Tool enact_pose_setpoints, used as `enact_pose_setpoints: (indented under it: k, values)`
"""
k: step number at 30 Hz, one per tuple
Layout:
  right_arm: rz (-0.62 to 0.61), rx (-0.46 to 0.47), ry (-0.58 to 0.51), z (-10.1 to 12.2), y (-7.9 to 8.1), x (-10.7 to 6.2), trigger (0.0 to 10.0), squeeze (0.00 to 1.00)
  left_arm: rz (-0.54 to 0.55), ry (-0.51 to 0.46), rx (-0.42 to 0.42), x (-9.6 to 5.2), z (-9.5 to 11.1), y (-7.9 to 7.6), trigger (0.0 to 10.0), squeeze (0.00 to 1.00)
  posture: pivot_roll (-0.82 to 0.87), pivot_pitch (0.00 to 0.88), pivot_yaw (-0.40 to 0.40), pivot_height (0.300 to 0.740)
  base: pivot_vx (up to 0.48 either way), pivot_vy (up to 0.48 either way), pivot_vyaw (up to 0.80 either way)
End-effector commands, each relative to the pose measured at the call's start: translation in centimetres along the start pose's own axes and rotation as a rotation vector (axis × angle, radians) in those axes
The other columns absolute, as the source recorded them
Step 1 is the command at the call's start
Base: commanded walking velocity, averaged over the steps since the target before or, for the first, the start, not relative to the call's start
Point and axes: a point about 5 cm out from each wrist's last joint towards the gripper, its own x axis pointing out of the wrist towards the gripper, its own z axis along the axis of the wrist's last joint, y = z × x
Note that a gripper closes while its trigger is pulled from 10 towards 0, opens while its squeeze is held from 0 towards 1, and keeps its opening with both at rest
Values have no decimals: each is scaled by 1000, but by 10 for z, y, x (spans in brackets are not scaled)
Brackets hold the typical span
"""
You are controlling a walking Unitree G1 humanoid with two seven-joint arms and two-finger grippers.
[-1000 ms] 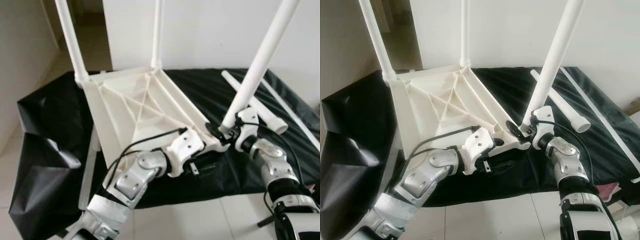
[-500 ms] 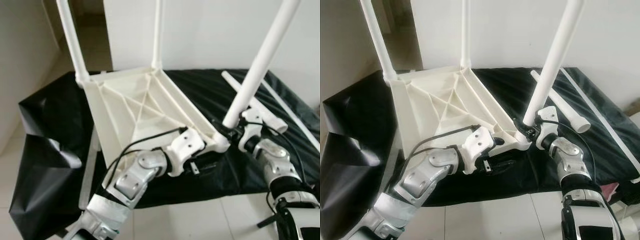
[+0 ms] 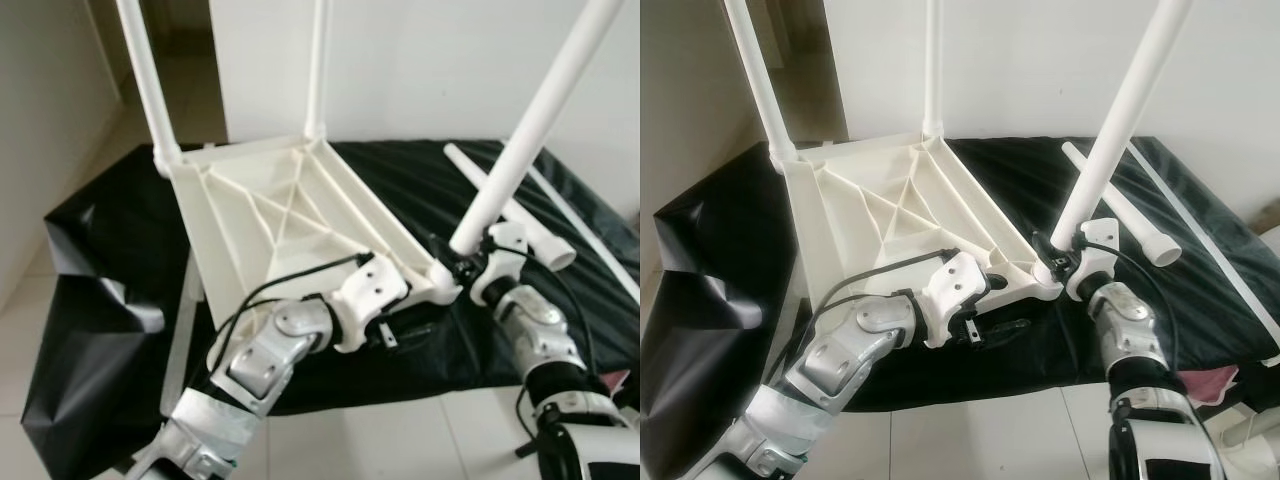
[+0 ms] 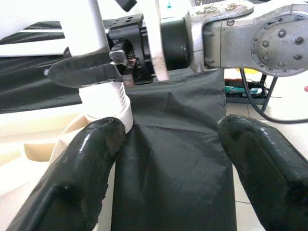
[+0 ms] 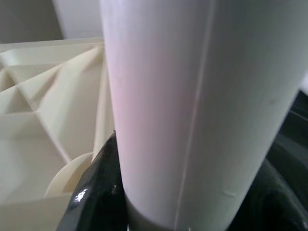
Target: Building children table
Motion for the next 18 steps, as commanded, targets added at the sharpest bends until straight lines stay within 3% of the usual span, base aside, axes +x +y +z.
enact_pose_setpoints:
  k: [1,4,5,9,10,12,18]
  values:
    - [-112,63,82,-18,-6,-8,10000,0,-39,3,0,-1,1,-1,10000,0,37,0,-25,740,0,0,0]
    - [-216,100,74,-15,4,-6,10000,0,-20,4,-3,-2,1,4,10000,0,37,0,-29,740,0,0,0]
    - [-301,104,66,-13,14,-5,10000,0,-3,5,-7,-4,0,8,10000,0,34,0,-30,740,0,0,0]
    - [-355,142,47,-11,28,-5,10000,0,10,6,-5,-6,1,12,10000,0,35,0,-36,740,0,0,0]
    - [-438,170,36,-10,46,-6,10000,0,30,9,-6,-9,0,17,10000,0,36,0,-40,740,0,0,0]
    - [-535,214,19,-8,62,-9,10000,0,53,10,-9,-13,0,23,10000,0,39,0,-42,740,0,0,0]
    - [-603,260,41,-9,75,-12,10000,0,72,6,-17,-15,0,27,10000,0,43,0,-47,740,0,0,0]
